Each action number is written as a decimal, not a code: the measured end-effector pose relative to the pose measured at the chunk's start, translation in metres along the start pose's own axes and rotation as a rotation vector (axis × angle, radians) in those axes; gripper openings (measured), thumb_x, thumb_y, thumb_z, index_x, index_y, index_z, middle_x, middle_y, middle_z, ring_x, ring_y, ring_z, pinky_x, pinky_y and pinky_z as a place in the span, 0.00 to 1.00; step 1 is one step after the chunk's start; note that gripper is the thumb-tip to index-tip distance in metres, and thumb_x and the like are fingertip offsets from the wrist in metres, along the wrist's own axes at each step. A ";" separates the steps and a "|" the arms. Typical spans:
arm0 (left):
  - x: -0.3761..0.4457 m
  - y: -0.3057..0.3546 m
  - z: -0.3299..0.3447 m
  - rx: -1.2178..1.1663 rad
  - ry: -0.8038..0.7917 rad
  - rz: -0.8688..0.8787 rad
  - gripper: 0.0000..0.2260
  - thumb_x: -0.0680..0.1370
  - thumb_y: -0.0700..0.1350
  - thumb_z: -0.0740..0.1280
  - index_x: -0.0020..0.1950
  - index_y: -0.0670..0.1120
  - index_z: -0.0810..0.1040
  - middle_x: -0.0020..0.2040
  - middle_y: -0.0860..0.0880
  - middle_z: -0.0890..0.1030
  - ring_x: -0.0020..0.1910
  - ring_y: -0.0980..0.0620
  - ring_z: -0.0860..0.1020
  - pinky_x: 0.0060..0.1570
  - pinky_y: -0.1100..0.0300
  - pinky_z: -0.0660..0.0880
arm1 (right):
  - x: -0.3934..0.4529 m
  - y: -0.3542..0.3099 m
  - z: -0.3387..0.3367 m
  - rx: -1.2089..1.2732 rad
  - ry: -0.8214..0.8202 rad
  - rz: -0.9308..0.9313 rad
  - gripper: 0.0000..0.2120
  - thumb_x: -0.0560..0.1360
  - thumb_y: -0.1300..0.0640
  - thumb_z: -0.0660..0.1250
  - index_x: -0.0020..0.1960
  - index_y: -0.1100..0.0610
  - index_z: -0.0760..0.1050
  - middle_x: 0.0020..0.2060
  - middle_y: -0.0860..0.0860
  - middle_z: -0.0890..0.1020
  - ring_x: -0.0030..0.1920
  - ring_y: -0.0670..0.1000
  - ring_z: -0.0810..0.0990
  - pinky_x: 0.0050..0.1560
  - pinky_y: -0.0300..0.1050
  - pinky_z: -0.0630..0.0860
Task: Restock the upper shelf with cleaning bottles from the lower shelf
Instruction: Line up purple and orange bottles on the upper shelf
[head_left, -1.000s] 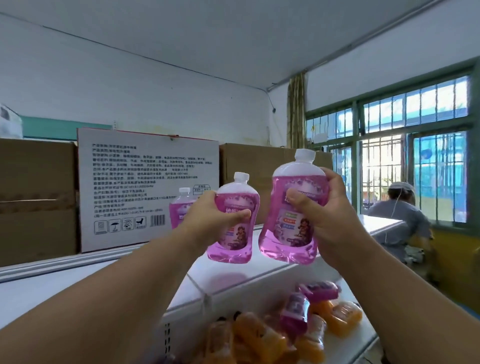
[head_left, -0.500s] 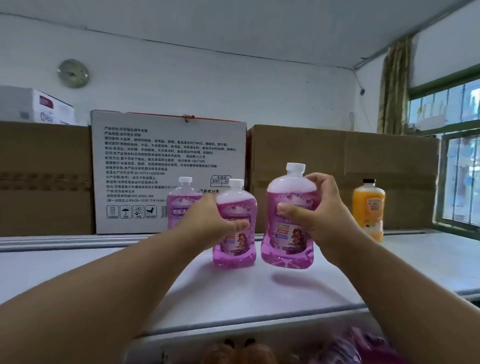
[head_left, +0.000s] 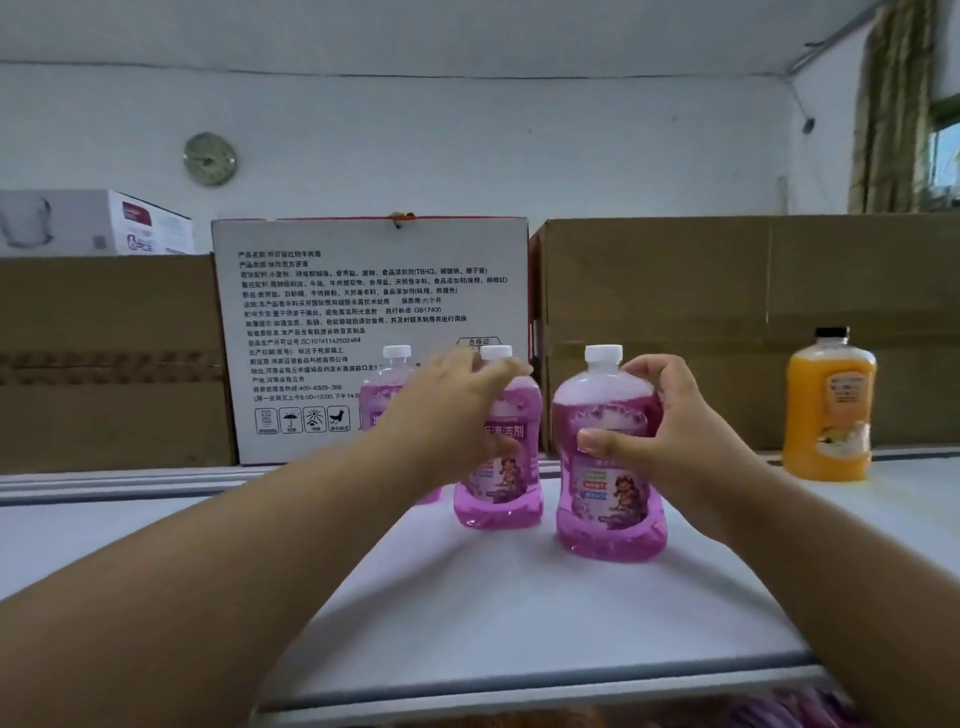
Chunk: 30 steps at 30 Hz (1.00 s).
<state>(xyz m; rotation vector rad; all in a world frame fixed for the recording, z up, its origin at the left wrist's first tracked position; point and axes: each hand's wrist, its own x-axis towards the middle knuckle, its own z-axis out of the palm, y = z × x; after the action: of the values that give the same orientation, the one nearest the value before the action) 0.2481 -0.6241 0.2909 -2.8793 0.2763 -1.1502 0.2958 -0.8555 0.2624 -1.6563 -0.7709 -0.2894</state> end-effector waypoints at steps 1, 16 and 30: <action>0.006 -0.003 0.001 0.009 -0.003 0.007 0.36 0.69 0.61 0.76 0.74 0.61 0.65 0.63 0.47 0.74 0.61 0.47 0.70 0.59 0.53 0.66 | -0.001 0.000 0.001 -0.034 0.001 -0.010 0.33 0.63 0.53 0.81 0.55 0.32 0.64 0.52 0.44 0.76 0.47 0.39 0.82 0.35 0.38 0.80; 0.026 -0.026 0.025 0.194 0.047 -0.019 0.37 0.68 0.66 0.73 0.74 0.59 0.65 0.61 0.48 0.77 0.60 0.45 0.72 0.62 0.50 0.65 | 0.015 -0.006 0.006 -0.629 0.041 -0.103 0.36 0.66 0.42 0.77 0.68 0.47 0.64 0.53 0.48 0.75 0.48 0.47 0.79 0.43 0.40 0.80; 0.013 -0.012 0.005 0.341 0.007 -0.052 0.36 0.73 0.70 0.65 0.77 0.61 0.57 0.71 0.45 0.69 0.69 0.43 0.67 0.69 0.46 0.61 | 0.026 -0.007 0.010 -0.881 -0.034 -0.104 0.44 0.64 0.38 0.78 0.71 0.49 0.59 0.56 0.49 0.64 0.50 0.51 0.76 0.52 0.48 0.80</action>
<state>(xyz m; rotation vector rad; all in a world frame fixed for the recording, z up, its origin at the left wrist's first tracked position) 0.2626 -0.6150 0.2973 -2.5968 0.0018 -1.0928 0.3090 -0.8370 0.2803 -2.4456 -0.8072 -0.7529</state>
